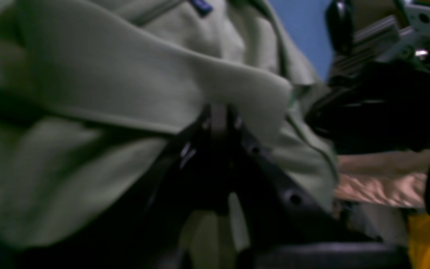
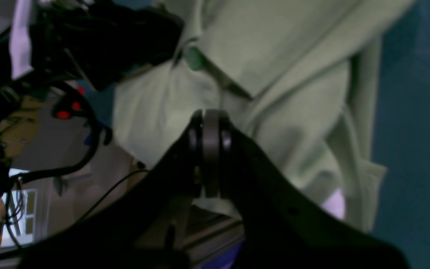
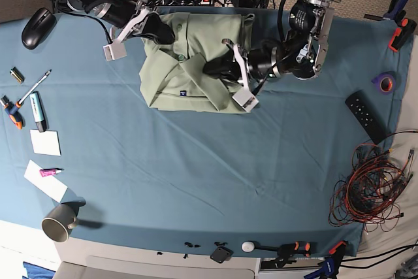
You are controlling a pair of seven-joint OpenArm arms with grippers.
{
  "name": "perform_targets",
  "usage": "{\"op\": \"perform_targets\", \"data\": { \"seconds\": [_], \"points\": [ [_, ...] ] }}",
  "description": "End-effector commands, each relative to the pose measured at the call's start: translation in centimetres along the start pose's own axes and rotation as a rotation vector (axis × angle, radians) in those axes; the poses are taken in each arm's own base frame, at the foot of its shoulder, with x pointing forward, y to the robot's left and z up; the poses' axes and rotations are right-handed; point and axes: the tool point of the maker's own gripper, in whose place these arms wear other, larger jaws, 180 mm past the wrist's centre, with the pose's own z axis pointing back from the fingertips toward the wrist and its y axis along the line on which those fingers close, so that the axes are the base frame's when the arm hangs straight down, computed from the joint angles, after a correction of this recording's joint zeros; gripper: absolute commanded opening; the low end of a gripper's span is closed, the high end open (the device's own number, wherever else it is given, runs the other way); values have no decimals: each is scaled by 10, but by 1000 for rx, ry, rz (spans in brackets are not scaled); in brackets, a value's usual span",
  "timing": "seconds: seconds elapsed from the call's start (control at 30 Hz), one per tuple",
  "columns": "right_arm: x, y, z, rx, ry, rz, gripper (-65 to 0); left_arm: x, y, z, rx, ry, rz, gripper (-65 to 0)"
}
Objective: Fold the T-shirt properly
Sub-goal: 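Push the bundle's edges inward again with both grippers to tidy it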
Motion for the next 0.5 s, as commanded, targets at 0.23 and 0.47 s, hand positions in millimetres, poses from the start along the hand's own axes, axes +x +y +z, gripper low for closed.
{"op": "perform_targets", "data": {
  "seconds": [0.23, 0.47],
  "points": [
    [0, -12, 4, -63, 16, 32, -650, 20, 14, 1, 74, -14, -39, -650],
    [1, -55, 28, -250, 41, 79, -650, 20, 16, 1, 83, -12, -44, -650]
  ]
}}
